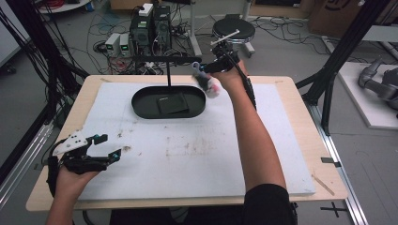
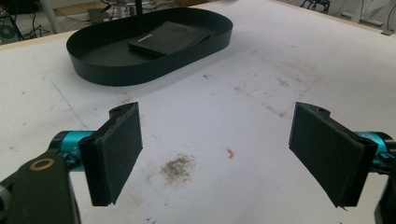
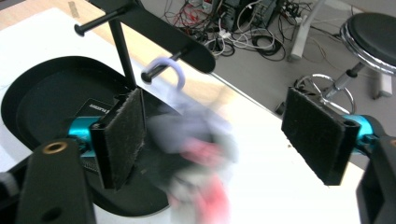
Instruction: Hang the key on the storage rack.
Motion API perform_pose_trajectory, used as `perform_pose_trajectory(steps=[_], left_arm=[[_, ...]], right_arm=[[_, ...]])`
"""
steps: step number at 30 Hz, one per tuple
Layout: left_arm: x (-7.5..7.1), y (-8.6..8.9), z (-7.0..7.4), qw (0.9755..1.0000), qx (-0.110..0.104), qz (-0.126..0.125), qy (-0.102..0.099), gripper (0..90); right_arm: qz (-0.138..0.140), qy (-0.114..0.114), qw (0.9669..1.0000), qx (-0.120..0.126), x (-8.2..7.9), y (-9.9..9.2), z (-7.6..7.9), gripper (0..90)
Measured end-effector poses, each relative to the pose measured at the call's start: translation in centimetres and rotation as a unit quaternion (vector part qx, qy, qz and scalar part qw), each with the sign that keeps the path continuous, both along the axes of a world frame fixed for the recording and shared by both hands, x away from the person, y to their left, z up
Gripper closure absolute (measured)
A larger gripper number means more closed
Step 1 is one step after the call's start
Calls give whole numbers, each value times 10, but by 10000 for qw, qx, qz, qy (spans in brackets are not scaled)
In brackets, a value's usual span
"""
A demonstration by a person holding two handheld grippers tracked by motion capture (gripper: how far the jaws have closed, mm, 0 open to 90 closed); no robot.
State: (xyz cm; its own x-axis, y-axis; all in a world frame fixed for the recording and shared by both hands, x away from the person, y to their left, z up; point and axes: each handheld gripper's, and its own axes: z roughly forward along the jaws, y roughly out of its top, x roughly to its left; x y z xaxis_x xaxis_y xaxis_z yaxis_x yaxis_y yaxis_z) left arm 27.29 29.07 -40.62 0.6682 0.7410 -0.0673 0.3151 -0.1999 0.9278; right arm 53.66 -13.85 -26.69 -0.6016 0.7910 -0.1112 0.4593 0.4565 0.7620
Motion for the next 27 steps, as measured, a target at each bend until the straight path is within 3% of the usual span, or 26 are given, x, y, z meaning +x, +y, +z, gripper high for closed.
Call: perform_pose_trajectory(steps=[10,19,26,27], left_arm=[[0,-2,1,10000,28,-12,4,172],[2,-7,1,10000,39,-76,6,172],[8,-15,3,9998,54,-167,-7,172],[12,-18,2,9998,47,-193,17,172]], right_arm=[[25,-56,10000,37,-7,-6,2,220],[126,38,9999,57,-24,-23,-10,221],[281,94,9995,79,-46,-41,-20,222],[352,166,9992,43,-55,-47,-23,221]])
